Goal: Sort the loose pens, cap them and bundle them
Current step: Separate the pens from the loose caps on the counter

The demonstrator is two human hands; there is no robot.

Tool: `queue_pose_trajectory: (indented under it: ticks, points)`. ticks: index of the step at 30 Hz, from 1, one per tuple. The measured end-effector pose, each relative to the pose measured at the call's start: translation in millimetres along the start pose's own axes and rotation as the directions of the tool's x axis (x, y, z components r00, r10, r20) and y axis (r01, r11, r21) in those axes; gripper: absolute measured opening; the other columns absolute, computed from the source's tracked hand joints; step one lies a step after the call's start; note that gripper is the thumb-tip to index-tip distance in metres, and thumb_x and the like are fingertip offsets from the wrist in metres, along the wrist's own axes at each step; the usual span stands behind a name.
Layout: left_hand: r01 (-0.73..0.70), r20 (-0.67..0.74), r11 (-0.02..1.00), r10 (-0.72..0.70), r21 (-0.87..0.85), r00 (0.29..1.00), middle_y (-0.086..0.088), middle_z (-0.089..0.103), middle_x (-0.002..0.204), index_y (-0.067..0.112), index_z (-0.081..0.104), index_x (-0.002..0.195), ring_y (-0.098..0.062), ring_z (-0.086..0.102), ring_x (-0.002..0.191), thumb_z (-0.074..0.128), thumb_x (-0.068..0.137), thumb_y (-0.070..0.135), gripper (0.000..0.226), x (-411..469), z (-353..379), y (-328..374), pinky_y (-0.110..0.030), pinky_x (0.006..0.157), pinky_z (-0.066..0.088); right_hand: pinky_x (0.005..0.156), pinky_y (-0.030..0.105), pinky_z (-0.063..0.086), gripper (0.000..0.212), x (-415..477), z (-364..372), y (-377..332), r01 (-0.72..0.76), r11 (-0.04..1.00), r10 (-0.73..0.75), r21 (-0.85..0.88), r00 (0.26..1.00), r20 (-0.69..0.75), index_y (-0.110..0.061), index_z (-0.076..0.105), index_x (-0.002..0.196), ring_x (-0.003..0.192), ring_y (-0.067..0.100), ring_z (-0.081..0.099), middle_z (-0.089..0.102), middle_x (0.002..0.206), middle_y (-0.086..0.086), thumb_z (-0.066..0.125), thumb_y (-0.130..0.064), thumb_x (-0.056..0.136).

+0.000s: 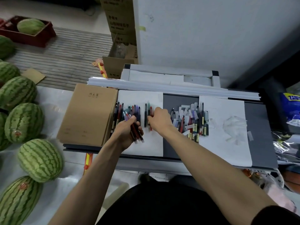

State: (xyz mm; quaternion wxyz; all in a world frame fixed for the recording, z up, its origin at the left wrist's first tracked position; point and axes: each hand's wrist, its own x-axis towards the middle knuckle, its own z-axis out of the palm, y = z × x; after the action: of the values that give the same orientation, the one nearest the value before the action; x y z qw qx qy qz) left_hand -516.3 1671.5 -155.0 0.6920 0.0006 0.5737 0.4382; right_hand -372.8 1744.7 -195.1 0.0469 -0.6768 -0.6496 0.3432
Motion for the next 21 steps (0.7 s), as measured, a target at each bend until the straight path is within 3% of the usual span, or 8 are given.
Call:
queue_pose_trajectory:
  ticks: [7, 11, 14, 21]
  points:
    - [-0.013, 0.066, 0.998, 0.008, 0.064, 0.998, -0.007, 0.059, 0.081, 0.007, 0.058, 0.100, -0.020, 0.058, 0.066, 0.056, 0.108, 0.017, 0.013, 5, -13, 7, -0.037, 0.072, 0.055, 0.047, 0.024, 0.033, 0.032, -10, 19, -4, 0.005, 0.997, -0.003, 0.074, 0.999, -0.033, -0.021, 0.052, 0.071, 0.057, 0.008, 0.049, 0.054, 0.066, -0.004, 0.070, -0.033, 0.095]
    - [-0.025, 0.092, 0.996, 0.017, 0.083, 0.996, -0.007, 0.059, 0.081, 0.007, 0.058, 0.104, -0.020, 0.056, 0.068, 0.056, 0.108, 0.014, 0.008, 8, -7, 5, -0.038, 0.074, 0.055, 0.056, 0.027, 0.045, 0.022, -28, 8, 2, 0.035, 0.990, -0.028, 0.140, 0.998, -0.052, -0.016, 0.065, 0.085, 0.066, 0.016, 0.061, 0.062, 0.073, -0.005, 0.064, -0.033, 0.098]
    - [-0.037, 0.128, 0.993, 0.022, 0.116, 0.991, -0.006, 0.054, 0.078, 0.009, 0.056, 0.095, -0.019, 0.053, 0.065, 0.049, 0.110, 0.012, 0.016, 10, 6, -2, -0.038, 0.071, 0.052, 0.068, 0.033, 0.056, 0.021, -51, -3, 18, 0.069, 0.993, -0.060, 0.098, 0.994, -0.087, -0.012, 0.069, 0.096, 0.076, 0.020, 0.067, 0.072, 0.086, 0.003, 0.059, -0.030, 0.100]
    - [0.047, 0.158, 0.956, -0.096, 0.289, 0.983, -0.006, 0.051, 0.073, 0.012, 0.051, 0.096, -0.019, 0.050, 0.056, 0.050, 0.110, 0.013, 0.014, 11, 55, -32, -0.034, 0.054, 0.051, 0.071, 0.033, 0.057, 0.016, -90, -41, 91, -0.008, 0.998, 0.018, 0.061, 0.987, -0.160, -0.014, 0.068, 0.097, 0.074, 0.017, 0.067, 0.073, 0.085, 0.003, 0.060, -0.028, 0.100]
